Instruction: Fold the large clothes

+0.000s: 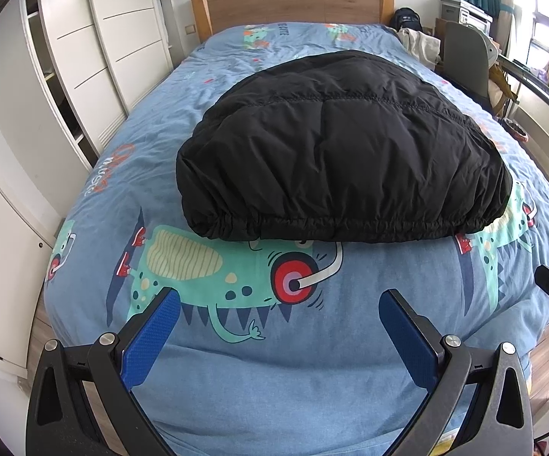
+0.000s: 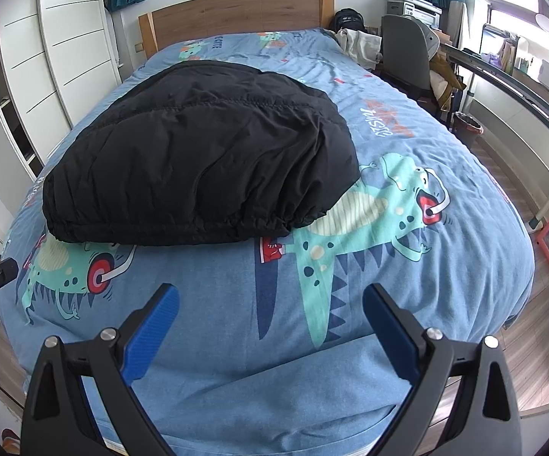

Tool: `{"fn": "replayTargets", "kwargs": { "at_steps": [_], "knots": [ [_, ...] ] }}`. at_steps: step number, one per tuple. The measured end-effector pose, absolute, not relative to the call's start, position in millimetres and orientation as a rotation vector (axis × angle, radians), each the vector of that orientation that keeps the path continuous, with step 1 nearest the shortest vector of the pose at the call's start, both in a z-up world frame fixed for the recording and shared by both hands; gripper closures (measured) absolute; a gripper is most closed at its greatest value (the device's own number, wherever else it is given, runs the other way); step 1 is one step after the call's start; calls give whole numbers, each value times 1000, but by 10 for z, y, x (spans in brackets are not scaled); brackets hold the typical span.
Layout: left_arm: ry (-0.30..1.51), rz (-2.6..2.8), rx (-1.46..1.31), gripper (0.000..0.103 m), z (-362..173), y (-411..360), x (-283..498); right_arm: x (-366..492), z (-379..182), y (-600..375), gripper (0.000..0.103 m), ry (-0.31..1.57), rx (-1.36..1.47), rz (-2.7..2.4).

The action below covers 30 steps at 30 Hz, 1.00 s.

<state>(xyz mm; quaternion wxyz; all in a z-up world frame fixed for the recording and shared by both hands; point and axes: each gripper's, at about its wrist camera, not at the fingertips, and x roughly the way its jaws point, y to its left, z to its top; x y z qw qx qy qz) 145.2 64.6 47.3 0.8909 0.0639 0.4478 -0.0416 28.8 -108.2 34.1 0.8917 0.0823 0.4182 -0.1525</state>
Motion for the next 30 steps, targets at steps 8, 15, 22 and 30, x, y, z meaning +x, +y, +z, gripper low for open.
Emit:
{"fn": "replayTargets", "kwargs": {
  "at_steps": [8, 15, 22, 30],
  "knots": [
    [936, -84, 123, 0, 461, 677, 1434, 292, 363, -1073, 5, 868, 167, -312],
    [936, -83, 122, 0, 452, 689, 1429, 281, 377, -1065, 5, 869, 166, -311],
    [942, -81, 117, 0, 435, 694, 1428, 281, 367, -1073, 5, 869, 166, -310],
    [943, -81, 117, 0, 425, 696, 1430, 278, 369, -1073, 5, 869, 165, -311]
  ]
}}
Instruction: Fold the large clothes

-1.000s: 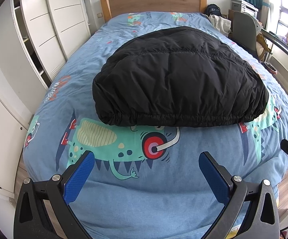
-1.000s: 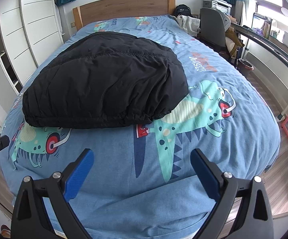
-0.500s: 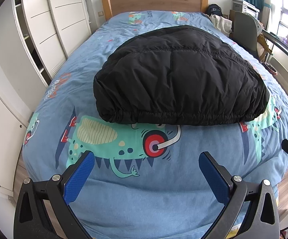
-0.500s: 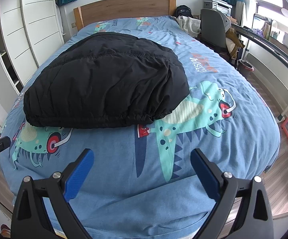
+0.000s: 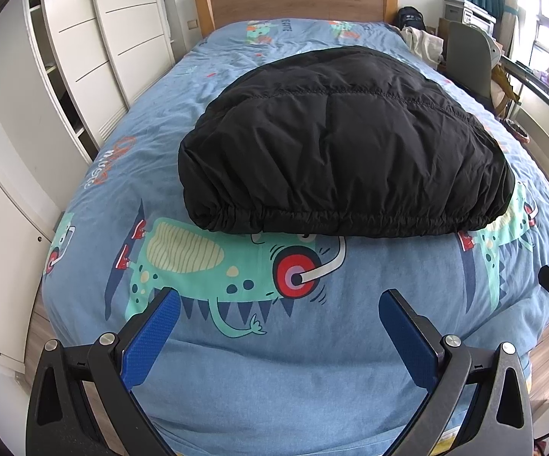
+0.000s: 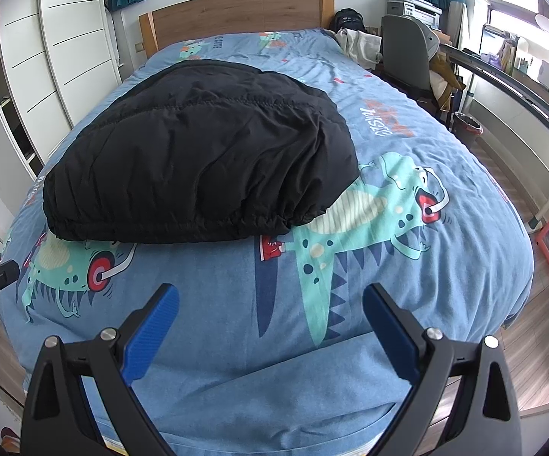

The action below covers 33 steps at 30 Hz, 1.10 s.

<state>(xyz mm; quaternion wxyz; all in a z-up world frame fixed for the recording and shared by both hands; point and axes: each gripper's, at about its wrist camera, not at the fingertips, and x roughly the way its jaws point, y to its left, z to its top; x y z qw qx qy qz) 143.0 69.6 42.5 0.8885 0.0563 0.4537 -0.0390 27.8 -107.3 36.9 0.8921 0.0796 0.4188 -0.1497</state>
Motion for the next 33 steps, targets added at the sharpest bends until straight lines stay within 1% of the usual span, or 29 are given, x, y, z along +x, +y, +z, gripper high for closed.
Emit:
{"fn": "replayTargets", "kwargs": {
  "at_steps": [33],
  "knots": [
    [944, -73, 117, 0, 414, 724, 1414, 264, 362, -1072, 5, 866, 156, -310]
  ]
}}
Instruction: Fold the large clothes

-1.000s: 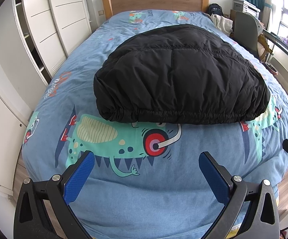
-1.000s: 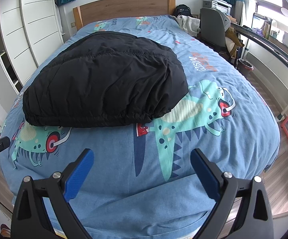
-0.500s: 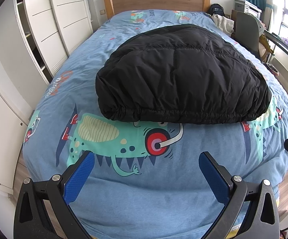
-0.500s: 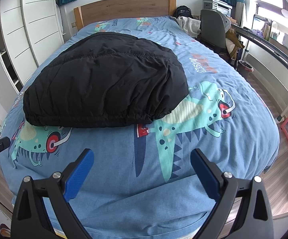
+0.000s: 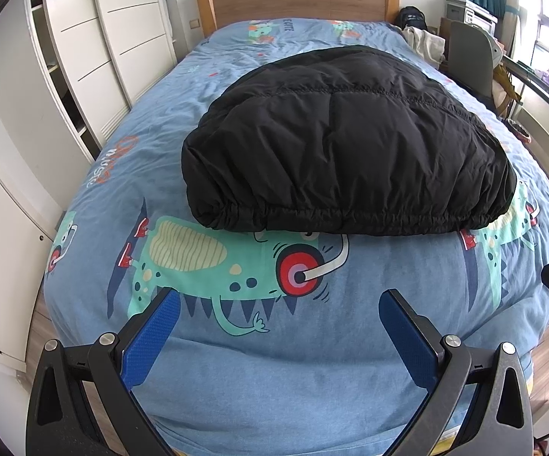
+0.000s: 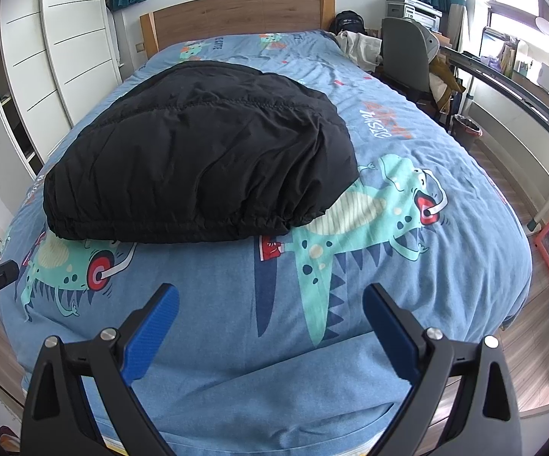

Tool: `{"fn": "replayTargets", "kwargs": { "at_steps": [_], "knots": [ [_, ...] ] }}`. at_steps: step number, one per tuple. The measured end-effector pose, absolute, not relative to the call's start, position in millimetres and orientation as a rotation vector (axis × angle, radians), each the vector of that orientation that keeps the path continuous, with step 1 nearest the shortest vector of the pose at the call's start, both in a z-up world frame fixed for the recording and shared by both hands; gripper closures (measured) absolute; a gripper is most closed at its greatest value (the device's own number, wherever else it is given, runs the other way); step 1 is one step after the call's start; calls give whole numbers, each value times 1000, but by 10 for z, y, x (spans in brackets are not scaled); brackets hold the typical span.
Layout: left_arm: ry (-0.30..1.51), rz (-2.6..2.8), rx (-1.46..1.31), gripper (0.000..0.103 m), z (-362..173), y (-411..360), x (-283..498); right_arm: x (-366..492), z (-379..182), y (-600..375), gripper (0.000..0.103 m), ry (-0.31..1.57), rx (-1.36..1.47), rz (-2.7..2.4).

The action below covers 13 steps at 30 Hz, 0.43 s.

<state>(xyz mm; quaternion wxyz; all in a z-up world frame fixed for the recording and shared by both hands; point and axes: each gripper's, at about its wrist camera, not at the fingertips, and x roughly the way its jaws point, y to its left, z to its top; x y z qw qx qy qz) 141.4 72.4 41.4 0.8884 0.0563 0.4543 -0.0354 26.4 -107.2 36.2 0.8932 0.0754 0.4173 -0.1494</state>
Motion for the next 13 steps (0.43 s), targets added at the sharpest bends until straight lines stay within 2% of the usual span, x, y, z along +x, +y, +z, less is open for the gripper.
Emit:
{"fn": "replayTargets", "kwargs": {
  "at_steps": [13],
  "knots": [
    [926, -55, 95, 0, 461, 793, 1316, 243, 513, -992, 5, 890, 117, -299]
  ]
}}
